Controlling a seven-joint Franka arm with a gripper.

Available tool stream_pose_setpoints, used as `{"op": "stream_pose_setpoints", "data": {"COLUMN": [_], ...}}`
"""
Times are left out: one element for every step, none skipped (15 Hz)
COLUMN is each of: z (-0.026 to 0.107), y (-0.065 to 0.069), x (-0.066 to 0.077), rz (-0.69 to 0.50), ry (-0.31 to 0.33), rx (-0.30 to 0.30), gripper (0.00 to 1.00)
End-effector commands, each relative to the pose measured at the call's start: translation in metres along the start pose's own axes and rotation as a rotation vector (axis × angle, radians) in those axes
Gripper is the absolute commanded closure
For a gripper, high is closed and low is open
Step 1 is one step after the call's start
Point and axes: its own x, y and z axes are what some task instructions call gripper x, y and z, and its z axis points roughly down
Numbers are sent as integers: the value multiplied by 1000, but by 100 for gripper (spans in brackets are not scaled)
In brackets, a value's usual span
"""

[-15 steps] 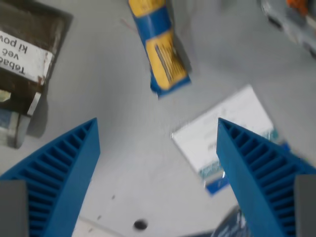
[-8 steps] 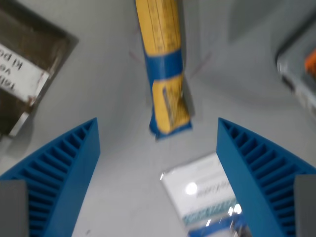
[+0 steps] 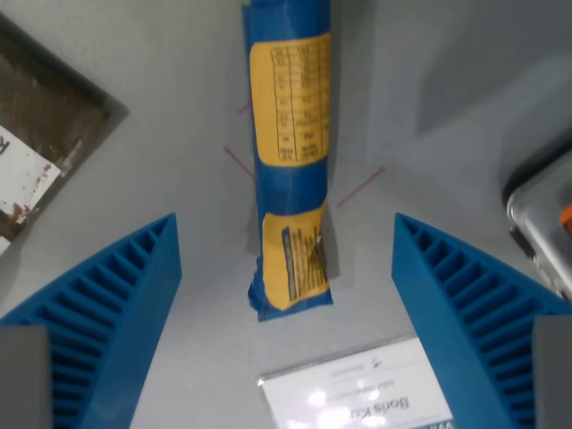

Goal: Move above the blue bag

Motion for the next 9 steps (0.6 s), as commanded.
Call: {"op": "stream_pose_setpoints", "data": {"z": [3,4,6,7,7,8,9,9,9], "y": [4,4,4,5,5,5,6,6,6], "x": [7,8,8,9,9,9,10,10,10], "rz": [-108,-103,-95,-88,-82,-76,-71,-71,-71], "ry": [-2,-3,-4,-6,-6,-7,-7,-7,-7], "rx": [-14,-13,-12,-11,-11,-10,-10,-10,-10], "gripper": [0,0,0,0,0,0,0,0,0]}}
